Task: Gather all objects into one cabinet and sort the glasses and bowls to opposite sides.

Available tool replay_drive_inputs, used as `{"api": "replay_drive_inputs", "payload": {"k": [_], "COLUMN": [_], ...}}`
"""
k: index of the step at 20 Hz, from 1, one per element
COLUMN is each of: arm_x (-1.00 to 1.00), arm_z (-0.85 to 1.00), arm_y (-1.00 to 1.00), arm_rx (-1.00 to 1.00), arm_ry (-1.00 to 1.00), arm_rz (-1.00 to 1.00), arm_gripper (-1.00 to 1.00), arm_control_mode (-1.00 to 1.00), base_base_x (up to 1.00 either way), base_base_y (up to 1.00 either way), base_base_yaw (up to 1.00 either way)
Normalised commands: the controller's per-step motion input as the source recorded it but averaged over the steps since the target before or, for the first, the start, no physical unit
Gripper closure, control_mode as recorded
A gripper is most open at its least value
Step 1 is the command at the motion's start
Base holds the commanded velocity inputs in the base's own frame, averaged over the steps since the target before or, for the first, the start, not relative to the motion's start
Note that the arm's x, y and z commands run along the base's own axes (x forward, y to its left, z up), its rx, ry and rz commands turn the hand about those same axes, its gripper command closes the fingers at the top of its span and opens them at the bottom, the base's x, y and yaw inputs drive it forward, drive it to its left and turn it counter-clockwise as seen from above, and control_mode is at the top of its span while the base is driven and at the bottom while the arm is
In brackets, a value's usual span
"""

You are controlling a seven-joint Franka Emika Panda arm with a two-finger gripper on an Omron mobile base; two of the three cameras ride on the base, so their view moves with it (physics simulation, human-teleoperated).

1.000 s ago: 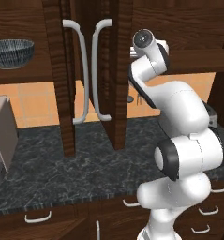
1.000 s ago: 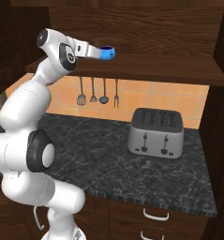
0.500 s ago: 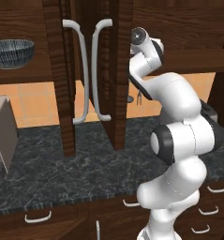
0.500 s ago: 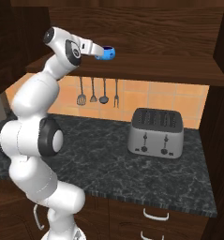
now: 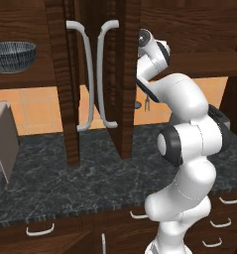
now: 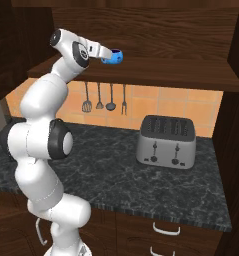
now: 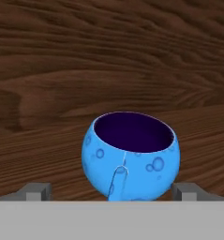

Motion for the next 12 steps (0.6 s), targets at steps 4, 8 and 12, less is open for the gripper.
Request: {"api": "replay_drive_inputs", "payload": {"k": [4,8,12], "arm_x": [0.03,0.17,0.11], "arm_z": [-0.1,-0.15,-0.02], "arm_y": [-0.19,-0.23,0.0], "arm_rx": [0.08,0.12,0.02], "arm_ry": [0.0,0.0,0.0], "arm_rz": [0.0,0.0,0.0], "arm_gripper": [-1.0,-1.0,-1.0], "arm_control_mode": [-1.0,-1.0,-1.0], "base_base_x": [0.0,0.0,0.0], "base_base_y": [0.0,0.0,0.0], "base_base_yaw": [0.0,0.0,0.0]}}
